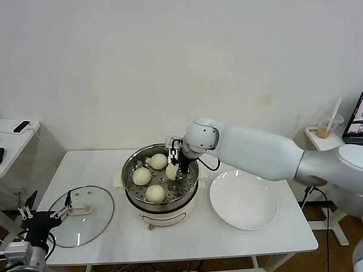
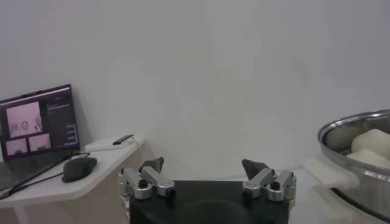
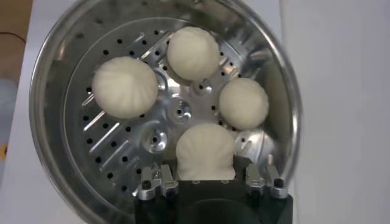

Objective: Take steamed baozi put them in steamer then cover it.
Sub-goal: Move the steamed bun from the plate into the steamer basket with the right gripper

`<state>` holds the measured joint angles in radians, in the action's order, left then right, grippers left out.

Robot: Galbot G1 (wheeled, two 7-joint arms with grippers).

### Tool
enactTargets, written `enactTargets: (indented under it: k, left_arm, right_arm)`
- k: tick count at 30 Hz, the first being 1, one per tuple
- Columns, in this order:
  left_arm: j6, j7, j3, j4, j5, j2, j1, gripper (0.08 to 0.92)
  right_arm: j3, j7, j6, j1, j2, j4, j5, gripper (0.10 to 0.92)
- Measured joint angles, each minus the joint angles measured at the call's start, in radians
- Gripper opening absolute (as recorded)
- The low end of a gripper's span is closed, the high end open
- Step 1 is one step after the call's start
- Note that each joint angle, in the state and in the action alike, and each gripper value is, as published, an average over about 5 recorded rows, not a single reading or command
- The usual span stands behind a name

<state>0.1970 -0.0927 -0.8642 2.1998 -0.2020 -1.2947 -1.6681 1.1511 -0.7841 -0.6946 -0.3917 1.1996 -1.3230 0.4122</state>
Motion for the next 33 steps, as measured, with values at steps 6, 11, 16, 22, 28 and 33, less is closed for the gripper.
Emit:
enactTargets:
  k: [6,11,16,22,28,33]
  left_arm:
    - [0.0,0.0,0.002,0.0,0.002,0.001,0.001,0.823]
    - [0.0,0.0,0.001,0.001,0.002,0.001,0.001,0.823]
    - [0.001,0.0,0.001,0.004,0.001,0.0,0.0,0.823]
    - [0.001,0.001,0.0,0.007,0.001,-0.001,-0.004,0.823]
    - [0.002,0.002,0.0,0.008,0.003,-0.001,-0.003,0.823]
    - [0.002,0.003,0.005,0.006,0.008,-0.002,0.0,0.823]
  right_arm:
    - [-0.004,0.011,-0.012,0.023,0.012,0.016,-0.02,0.585]
    - [-0.011,0.017,-0.018,0.034,0.011,0.02,-0.031,0.585]
    - [-0.021,0.02,-0.019,0.045,0.006,0.019,-0.038,0.645]
    - [-0.041,0.019,-0.018,0.046,-0.009,0.008,-0.045,0.795]
    - [-0.081,0.038,-0.016,0.037,-0.047,-0.029,-0.024,0.822]
    - [-0.138,0.085,-0.01,0.049,-0.113,-0.096,0.012,0.823]
